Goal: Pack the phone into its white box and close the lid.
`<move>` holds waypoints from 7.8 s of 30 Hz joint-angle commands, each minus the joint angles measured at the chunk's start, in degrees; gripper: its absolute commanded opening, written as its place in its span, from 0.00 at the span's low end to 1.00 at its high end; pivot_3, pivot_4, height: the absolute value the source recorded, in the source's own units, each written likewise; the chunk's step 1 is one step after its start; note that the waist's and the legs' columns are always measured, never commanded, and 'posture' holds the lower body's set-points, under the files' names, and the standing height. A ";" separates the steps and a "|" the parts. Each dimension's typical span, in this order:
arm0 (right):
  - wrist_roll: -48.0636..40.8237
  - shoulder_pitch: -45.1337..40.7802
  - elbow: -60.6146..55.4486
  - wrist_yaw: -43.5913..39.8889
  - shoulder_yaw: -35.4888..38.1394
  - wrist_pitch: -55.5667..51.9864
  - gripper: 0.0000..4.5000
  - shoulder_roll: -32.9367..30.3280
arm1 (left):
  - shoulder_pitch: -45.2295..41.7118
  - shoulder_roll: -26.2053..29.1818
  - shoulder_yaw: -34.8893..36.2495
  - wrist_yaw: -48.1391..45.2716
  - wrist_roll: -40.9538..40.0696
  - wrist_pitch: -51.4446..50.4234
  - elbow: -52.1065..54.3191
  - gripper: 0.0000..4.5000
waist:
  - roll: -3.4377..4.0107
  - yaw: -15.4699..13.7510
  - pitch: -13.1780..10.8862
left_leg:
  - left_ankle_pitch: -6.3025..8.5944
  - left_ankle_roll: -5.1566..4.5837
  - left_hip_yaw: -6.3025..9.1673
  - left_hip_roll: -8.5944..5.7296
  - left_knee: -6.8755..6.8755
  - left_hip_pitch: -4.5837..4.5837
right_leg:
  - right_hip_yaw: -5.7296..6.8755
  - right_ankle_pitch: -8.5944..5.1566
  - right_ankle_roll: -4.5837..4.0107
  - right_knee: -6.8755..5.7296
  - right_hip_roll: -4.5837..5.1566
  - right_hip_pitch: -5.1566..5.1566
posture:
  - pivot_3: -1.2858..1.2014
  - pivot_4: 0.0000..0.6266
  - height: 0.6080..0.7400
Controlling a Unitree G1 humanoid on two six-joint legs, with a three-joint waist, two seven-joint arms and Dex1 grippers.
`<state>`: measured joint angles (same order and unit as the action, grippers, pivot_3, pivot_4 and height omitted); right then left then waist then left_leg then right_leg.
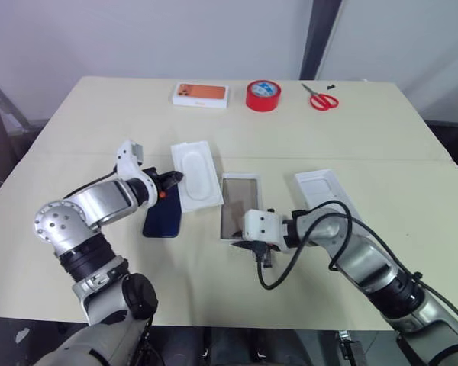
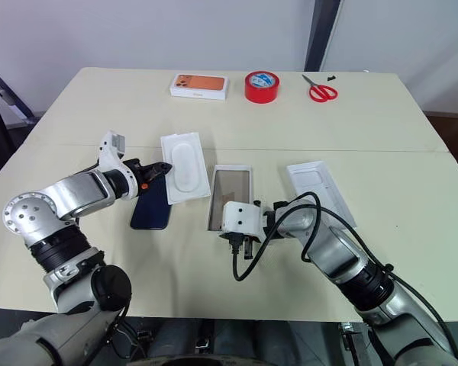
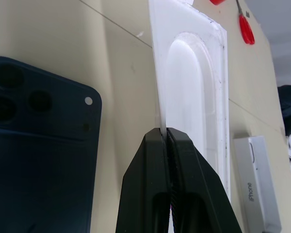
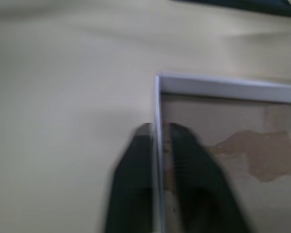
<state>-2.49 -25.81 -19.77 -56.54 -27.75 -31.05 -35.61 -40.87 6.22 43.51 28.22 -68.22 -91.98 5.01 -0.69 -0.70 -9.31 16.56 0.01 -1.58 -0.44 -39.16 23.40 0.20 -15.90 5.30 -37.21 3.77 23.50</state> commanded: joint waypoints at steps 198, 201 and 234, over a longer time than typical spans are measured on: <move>8.45 -17.60 3.54 13.87 -1.98 -21.29 0.00 20.81 | 24.82 23.61 -19.69 4.44 -44.78 26.47 -7.20 0.15 | -0.11 1.86 0.10 | -0.12 0.20 -0.04 -0.17 0.40 0.24 | 0.01 0.00 -0.07 -0.66 0.35 0.90 | 0.52 0.24 0.88; 7.56 -17.31 1.64 13.85 -1.45 -22.07 0.00 19.56 | 25.27 23.07 -19.95 4.04 -44.78 27.29 -6.91 0.09 | -0.11 1.82 0.10 | -0.12 0.20 -0.05 -0.18 0.40 0.24 | 0.01 0.00 -0.08 -0.66 0.34 0.90 | 0.52 0.24 0.88; -5.24 -1.18 -6.91 7.33 20.30 -13.19 0.00 -9.23 | 11.13 11.74 -45.04 0.03 -35.96 31.51 -7.28 0.00 | -0.16 1.03 0.05 | -0.07 0.02 -0.03 -0.06 0.02 0.68 | 0.08 0.01 -0.05 -0.20 0.15 0.80 | 0.52 0.24 0.88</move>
<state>-7.59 -26.95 -24.51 -49.69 -8.41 -45.05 -43.93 -28.79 18.58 -1.49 29.47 -104.01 -59.91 -3.47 -0.85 0.33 -9.27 16.49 0.03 -1.61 -0.51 -39.14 24.07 0.28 -15.89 5.25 -37.41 3.92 24.30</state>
